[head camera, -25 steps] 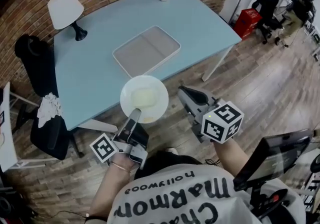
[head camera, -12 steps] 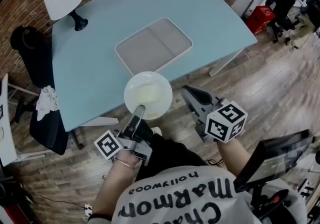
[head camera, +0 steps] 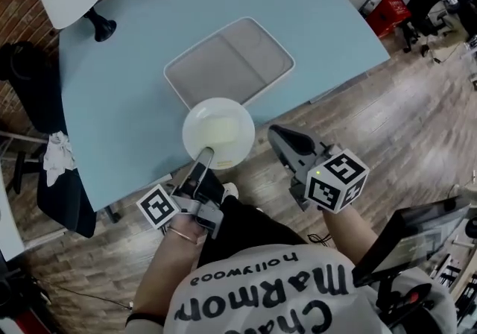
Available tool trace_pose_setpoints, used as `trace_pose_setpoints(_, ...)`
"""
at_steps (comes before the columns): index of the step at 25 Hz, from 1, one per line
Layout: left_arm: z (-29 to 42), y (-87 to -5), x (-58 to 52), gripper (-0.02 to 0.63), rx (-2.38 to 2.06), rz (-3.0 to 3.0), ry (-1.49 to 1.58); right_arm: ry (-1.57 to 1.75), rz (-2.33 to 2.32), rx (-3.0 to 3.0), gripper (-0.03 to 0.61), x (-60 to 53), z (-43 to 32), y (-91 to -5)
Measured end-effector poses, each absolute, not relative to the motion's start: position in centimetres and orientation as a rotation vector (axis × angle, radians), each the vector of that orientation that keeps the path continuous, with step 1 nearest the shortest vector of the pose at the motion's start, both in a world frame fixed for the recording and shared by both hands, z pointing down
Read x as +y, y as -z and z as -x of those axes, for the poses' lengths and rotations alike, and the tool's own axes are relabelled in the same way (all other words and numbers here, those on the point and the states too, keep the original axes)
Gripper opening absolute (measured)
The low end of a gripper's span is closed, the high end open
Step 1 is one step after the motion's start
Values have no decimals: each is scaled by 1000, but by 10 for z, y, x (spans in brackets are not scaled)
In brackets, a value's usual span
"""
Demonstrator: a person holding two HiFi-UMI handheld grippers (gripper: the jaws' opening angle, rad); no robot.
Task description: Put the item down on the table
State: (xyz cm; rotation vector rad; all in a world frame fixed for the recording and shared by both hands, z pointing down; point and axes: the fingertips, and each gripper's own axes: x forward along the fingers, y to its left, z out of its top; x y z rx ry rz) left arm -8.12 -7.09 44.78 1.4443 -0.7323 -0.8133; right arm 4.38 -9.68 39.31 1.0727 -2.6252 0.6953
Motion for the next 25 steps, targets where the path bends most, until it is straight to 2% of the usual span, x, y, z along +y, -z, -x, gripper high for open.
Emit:
trace_pose_setpoints(12,115,-465,-121,26,-685,-1417,759,-748,-1177,-2567,10,-151,-4,-413)
trace_pose_setpoints(25,118,-474,-140,26,-689,-1398,737,-757,-1208,-2581,11,-180,5,-414)
